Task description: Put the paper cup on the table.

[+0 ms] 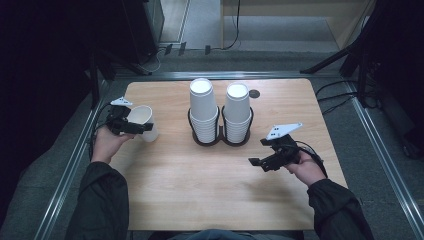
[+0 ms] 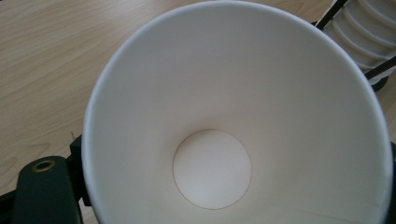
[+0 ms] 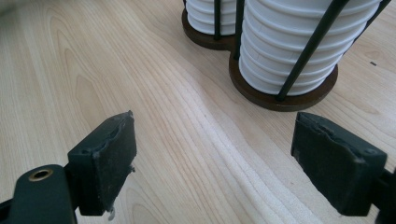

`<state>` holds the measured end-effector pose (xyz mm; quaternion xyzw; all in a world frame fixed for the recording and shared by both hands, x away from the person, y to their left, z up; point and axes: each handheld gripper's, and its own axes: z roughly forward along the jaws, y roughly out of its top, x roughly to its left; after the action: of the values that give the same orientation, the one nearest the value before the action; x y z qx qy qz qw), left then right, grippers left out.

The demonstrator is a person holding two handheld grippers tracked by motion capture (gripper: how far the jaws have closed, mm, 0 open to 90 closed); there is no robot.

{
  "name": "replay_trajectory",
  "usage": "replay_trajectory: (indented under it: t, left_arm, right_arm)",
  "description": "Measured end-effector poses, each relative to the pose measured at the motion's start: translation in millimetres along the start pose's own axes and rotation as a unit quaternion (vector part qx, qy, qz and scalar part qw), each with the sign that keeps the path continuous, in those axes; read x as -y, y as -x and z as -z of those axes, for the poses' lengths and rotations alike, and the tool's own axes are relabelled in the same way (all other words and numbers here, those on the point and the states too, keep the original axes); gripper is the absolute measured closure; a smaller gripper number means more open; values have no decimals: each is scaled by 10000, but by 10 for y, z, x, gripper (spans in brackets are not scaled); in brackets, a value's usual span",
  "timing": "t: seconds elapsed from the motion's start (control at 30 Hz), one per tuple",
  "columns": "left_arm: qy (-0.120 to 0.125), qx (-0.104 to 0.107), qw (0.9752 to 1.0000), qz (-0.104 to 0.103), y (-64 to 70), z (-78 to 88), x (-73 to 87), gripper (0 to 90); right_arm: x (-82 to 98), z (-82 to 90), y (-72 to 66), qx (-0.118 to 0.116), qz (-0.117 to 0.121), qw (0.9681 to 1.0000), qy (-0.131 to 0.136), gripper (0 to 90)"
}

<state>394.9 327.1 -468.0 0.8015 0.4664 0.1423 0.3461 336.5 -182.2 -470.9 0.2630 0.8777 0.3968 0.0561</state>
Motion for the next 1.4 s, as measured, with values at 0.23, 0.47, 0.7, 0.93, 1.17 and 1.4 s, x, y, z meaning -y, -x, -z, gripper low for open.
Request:
replay_trajectory:
  t: [0.23,0.47,0.7,0.93,1.17,1.4]
  left_arm:
    - [5,-163,9998,-58,4,-64,-7,126]
    - [-220,-318,9992,-84,3,-152,18,122]
    - [-200,-259,9994,-107,10,-167,28,116]
    - [-219,-196,9994,-181,20,-170,27,108]
    - [-237,-89,9994,-230,32,-172,26,103]
    - [-127,23,9998,-181,30,-150,20,22]
  right_arm:
    - [-1,-11,0,-2,8,10000,-10,149]
    - [1,-14,6,3,-11,10000,-25,149]
    - [2,-11,13,11,-42,10000,-5,149]
    - [5,-24,13,30,-10,10000,-45,149]
    - [4,-27,10,24,-7,10000,-55,149]
    - [5,-24,14,34,-3,10000,-50,149]
